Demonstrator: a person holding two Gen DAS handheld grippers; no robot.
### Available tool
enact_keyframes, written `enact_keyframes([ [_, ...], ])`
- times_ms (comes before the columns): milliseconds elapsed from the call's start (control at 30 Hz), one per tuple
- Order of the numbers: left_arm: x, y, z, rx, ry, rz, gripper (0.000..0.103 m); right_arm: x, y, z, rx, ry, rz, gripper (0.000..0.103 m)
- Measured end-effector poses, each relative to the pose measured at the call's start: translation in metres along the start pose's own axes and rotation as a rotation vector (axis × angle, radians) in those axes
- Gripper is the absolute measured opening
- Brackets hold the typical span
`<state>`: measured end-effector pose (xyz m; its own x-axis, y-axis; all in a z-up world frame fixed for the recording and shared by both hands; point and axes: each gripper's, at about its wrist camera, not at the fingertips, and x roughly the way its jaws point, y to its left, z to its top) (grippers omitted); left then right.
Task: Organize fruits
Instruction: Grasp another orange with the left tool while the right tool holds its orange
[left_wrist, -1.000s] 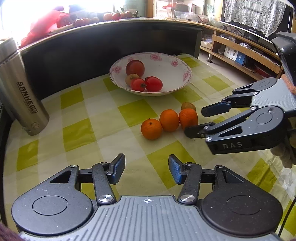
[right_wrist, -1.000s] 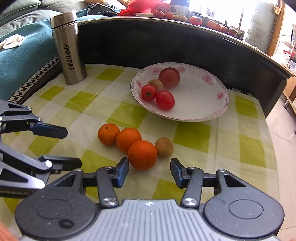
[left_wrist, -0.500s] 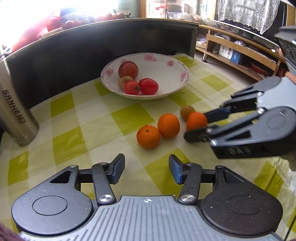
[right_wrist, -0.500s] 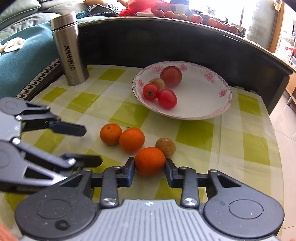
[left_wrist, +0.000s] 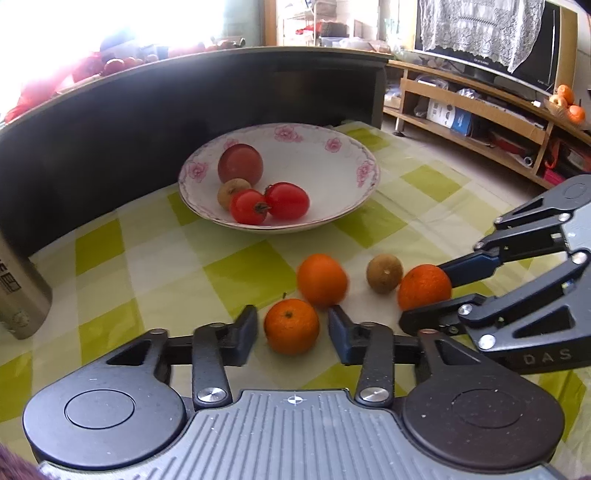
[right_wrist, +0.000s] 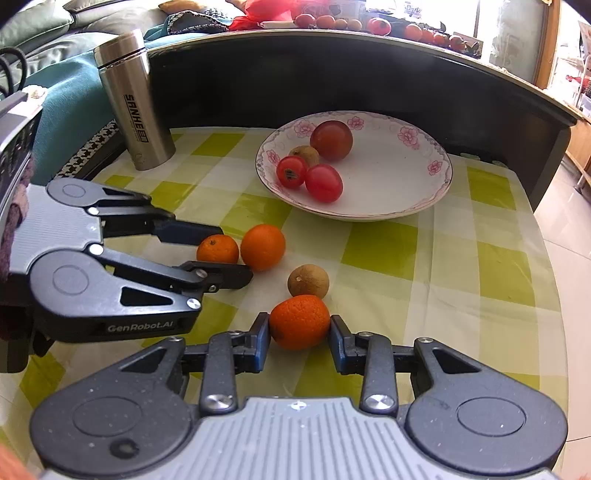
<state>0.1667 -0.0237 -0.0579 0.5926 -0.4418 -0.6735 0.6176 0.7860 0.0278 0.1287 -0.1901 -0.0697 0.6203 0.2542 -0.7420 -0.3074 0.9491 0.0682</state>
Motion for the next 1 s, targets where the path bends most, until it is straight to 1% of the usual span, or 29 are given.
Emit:
enact_keyframes([
  [67, -0.003, -0.004, -0.001, 0.013, 0.001, 0.017, 0.039, -0.001, 0.0, 0.0, -0.005, 0.001, -0.003, 0.039],
  [100, -0.005, -0.005, -0.002, 0.013, 0.004, 0.023, 0.038, -0.002, 0.001, -0.001, -0.009, 0.003, -0.007, 0.039],
  [233, -0.015, -0.005, -0.007, -0.012, 0.038, 0.033, 0.038, -0.014, 0.001, -0.008, -0.008, 0.014, -0.017, 0.039],
  [333, -0.03, -0.009, -0.017, -0.025, 0.078, 0.036, 0.038, -0.026, 0.001, -0.015, -0.01, 0.025, -0.025, 0.039],
  [400, -0.038, -0.015, -0.024, -0.017, 0.097, 0.049, 0.038, -0.031, 0.004, -0.022, -0.01, 0.034, -0.037, 0.039],
  [500, -0.05, -0.023, -0.034, -0.026, 0.115, 0.045, 0.038, -0.04, 0.008, -0.037, 0.006, 0.058, -0.041, 0.039],
  [533, -0.053, -0.026, -0.037, -0.026, 0.118, 0.043, 0.038, -0.042, 0.01, -0.042, 0.007, 0.064, -0.046, 0.039],
  [633, -0.059, -0.034, -0.045, -0.027, 0.119, 0.043, 0.038, -0.047, 0.017, -0.055, -0.022, 0.046, -0.077, 0.039],
  [767, -0.062, -0.037, -0.05, -0.036, 0.105, 0.05, 0.038, -0.049, 0.019, -0.061, -0.02, 0.02, -0.09, 0.04],
  [833, -0.063, -0.038, -0.051, -0.029, 0.096, 0.051, 0.04, -0.05, 0.017, -0.063, -0.014, 0.008, -0.081, 0.04],
  [900, -0.065, -0.037, -0.054, -0.026, 0.086, 0.053, 0.048, -0.05, 0.015, -0.064, -0.01, -0.004, -0.071, 0.041],
  [1000, -0.068, -0.035, -0.059, -0.023, 0.078, 0.046, 0.055, -0.05, 0.016, -0.066, -0.01, -0.021, -0.056, 0.047],
])
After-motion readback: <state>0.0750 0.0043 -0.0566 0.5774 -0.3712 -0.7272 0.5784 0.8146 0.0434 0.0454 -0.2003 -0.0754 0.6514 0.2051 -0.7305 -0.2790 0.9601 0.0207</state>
